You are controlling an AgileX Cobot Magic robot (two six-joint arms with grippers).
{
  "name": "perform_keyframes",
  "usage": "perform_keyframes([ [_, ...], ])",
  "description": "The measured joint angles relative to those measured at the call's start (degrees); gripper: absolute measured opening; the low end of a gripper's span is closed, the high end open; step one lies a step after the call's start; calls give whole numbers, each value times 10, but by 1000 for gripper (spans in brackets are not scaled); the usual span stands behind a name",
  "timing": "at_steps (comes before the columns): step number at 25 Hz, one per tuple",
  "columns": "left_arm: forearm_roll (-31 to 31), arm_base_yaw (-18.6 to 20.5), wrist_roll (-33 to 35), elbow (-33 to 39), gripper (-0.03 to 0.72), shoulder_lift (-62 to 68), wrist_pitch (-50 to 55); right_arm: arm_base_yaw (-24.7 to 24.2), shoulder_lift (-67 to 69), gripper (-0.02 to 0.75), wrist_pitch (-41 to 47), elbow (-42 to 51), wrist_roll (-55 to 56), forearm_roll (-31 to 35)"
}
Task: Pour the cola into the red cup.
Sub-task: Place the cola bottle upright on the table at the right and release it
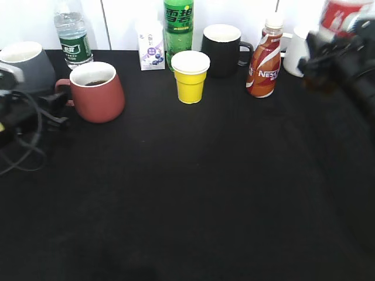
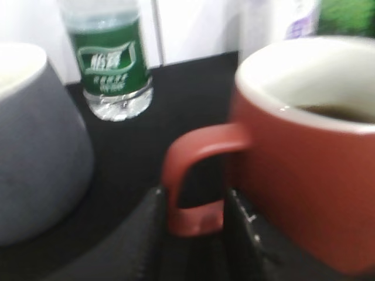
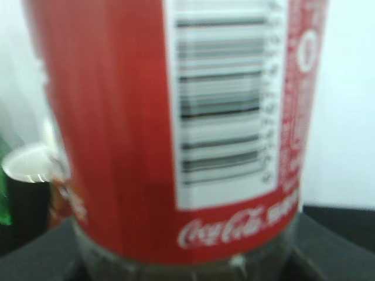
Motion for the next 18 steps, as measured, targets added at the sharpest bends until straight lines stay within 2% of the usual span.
perform_keyframes([
  [2,0,0,0,23,256,-45,19,0,35,402,1,-15,-1,2],
  [7,3,0,0,27,256,-114,60,0,108,402,1,-57,-2,6],
  [14,5,0,0,29,256,-123,62,0,114,402,-5,-59,-2,13],
  [18,6,0,0,30,256,-124,60,0,114,443,-8,-57,-2,13],
])
